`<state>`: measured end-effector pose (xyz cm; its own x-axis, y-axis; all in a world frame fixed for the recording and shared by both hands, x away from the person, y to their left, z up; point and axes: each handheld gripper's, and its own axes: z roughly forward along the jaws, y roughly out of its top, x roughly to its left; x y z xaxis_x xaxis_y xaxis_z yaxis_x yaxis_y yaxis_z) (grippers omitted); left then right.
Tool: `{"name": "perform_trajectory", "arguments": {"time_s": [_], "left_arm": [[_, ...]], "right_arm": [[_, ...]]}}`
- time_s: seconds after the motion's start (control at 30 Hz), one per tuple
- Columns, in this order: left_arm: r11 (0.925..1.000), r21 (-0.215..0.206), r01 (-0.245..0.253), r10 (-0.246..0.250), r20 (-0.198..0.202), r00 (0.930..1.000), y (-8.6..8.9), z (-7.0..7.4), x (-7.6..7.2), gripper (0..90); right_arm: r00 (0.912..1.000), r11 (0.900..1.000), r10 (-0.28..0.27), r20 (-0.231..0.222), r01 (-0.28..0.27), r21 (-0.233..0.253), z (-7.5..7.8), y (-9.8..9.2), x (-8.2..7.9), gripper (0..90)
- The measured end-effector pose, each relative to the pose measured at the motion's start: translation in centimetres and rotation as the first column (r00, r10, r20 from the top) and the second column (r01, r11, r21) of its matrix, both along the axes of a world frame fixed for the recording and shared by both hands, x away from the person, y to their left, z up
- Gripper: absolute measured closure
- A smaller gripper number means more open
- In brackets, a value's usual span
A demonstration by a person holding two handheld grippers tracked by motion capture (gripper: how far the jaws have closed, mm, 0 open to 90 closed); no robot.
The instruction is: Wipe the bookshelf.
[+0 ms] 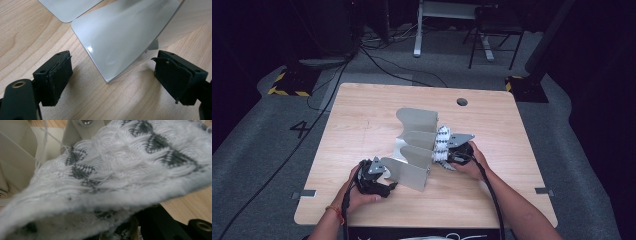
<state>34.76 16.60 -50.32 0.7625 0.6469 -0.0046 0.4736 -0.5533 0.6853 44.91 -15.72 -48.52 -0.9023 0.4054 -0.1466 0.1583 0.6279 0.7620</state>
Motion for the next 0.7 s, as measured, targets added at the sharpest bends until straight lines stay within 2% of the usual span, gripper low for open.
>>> {"name": "perform_trajectory", "arguments": {"time_s": [0.03,0.17,0.37,0.53,0.7], "left_arm": [[1.0000,0.000,0.000,0.000,0.000,1.0000,0.0,0.0,0.0,14.8],[1.0000,-0.001,-0.002,0.002,0.000,1.0000,0.0,0.0,0.0,14.8],[1.0000,-0.002,-0.003,0.003,0.001,1.0000,0.0,0.0,0.0,14.8],[1.0000,-0.002,-0.003,0.003,0.001,1.0000,-0.1,0.0,0.0,14.8],[1.0000,-0.001,-0.002,0.002,0.003,1.0000,-0.1,0.0,0.1,14.8]], "right_arm": [[1.0000,1.000,0.001,-0.006,-0.001,0.002,-0.1,0.1,0.0,75.3],[0.9997,1.000,0.007,0.025,-0.007,-0.006,0.3,0.2,0.1,75.4],[0.9981,0.996,-0.006,0.061,0.001,0.085,2.8,-0.3,0.4,75.5],[0.9939,0.993,-0.020,0.109,0.007,0.118,4.7,-0.3,0.7,75.3],[0.9911,0.992,-0.046,0.125,0.030,0.120,4.9,0.0,1.2,75.2]]}}
